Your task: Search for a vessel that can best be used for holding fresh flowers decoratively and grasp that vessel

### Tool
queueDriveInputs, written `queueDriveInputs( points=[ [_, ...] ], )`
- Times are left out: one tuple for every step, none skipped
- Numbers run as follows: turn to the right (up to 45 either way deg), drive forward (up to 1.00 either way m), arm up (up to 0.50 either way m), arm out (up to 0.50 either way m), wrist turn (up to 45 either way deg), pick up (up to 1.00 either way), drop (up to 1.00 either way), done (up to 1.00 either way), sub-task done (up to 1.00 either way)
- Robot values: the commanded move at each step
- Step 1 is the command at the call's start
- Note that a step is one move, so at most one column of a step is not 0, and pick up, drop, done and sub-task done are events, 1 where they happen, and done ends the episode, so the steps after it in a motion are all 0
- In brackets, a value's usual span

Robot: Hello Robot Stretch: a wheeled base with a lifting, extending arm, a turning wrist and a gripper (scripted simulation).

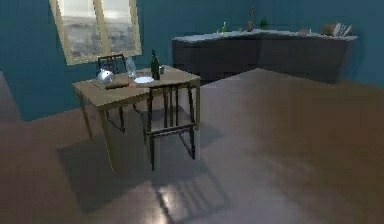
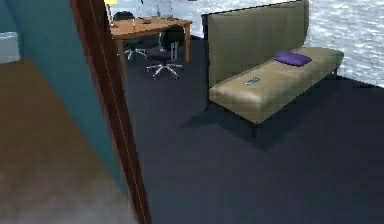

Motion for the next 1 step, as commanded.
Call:
queueDriveInputs(
  points=[
    [0.0,0.65,0.00,0.00,0.0,0.00,0.00,0.00,0.00]
  ],
)
